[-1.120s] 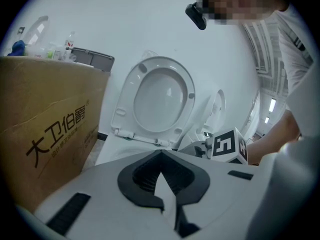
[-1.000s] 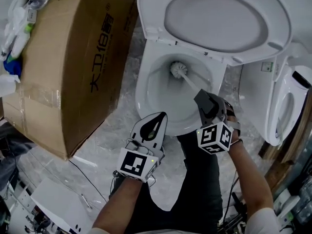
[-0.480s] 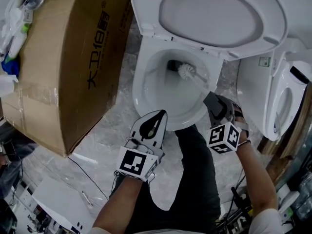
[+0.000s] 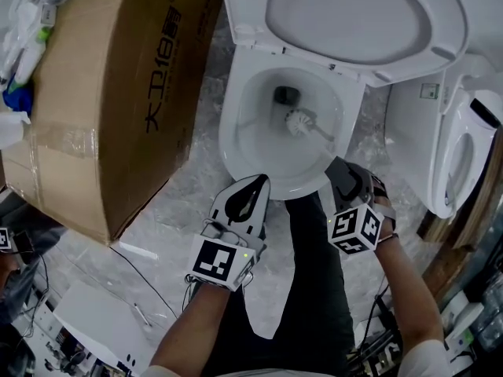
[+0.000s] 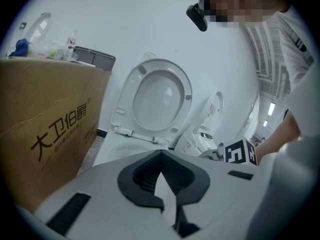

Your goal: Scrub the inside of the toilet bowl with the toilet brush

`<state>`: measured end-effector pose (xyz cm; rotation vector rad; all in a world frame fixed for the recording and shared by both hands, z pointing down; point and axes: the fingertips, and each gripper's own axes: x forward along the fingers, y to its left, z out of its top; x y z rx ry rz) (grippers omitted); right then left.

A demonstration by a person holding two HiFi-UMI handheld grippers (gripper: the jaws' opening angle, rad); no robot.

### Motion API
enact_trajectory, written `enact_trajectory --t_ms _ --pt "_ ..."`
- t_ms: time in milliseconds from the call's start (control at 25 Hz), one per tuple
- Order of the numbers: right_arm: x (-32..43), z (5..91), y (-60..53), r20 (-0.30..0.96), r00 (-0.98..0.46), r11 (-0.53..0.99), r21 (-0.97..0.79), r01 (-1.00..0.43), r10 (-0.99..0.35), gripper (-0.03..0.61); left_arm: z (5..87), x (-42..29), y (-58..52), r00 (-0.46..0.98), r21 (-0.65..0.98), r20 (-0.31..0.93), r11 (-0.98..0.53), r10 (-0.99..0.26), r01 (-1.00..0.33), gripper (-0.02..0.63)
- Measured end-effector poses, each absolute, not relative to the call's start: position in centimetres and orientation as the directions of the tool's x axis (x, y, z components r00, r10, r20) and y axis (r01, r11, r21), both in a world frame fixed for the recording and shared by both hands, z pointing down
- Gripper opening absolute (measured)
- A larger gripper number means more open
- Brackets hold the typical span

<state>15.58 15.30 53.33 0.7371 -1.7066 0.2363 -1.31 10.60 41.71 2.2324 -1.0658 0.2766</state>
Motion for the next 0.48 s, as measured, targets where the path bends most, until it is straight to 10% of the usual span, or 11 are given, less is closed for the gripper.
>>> enact_trajectory --t_ms 480 --pt "9.1 54.2 16.8 0.934 -0.135 0.774 0.186 -0.605 -0.330 0.155 41.7 -3.6 10.4 0.640 0.459 0.434 -0.456 -0.634 -0.763 0.008"
